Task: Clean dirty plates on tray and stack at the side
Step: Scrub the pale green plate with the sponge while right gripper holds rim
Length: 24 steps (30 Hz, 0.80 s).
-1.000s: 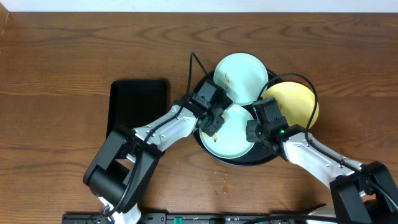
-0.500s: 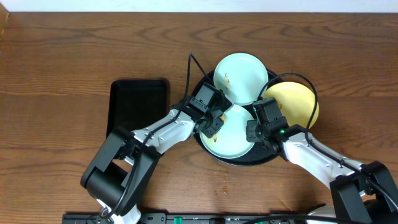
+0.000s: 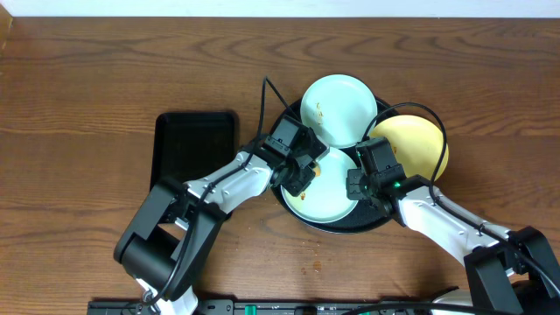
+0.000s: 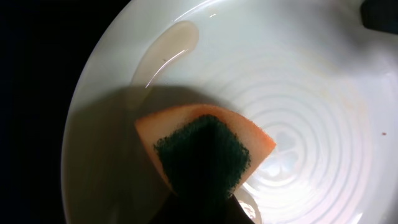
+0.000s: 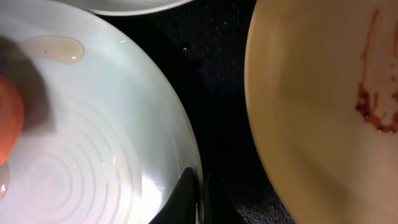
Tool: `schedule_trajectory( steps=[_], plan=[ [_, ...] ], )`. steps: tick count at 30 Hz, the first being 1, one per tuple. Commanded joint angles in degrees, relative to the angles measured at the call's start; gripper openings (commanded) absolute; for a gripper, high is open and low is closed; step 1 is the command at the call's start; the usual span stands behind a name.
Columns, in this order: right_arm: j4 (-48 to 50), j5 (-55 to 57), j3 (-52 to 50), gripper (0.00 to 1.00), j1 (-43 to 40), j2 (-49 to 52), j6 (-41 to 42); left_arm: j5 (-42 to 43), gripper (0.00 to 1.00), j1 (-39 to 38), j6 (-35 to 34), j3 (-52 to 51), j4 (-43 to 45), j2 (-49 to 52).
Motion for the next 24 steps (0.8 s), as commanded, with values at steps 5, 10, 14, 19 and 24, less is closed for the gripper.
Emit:
schedule_trajectory(
  steps=[5, 10, 14, 19, 24],
  plan=[
    [-0.42, 0.76, -0.46, 0.01, -0.04, 0.92, -0.20, 5.97, 0.07, -0.70, -1.60, -3.80, -2.75, 7.80],
    [-0.44, 0.74, -0.46, 0.01, -0.04, 0.92, -0.20, 6.21, 0.08, -0.70, -2.71, -3.80, -4.37, 7.82],
    [-0.44, 0.74, -0.46, 0.01, -0.04, 0.92, -0.20, 6.21, 0.07, -0.70, -2.93, -3.80, -5.40, 7.87],
    [-0.46, 0.74, -0.46, 0.01, -0.04, 0.92, -0.20, 6.23, 0.08, -0.70, -3.65, -3.82, -6.23, 7.87],
    [-0.48, 0.57, -0.46, 0.01, -0.04, 0.90, -0.20, 6.27, 0.07, -0.70, -5.35, -3.98, -6.36, 7.89]
  ],
)
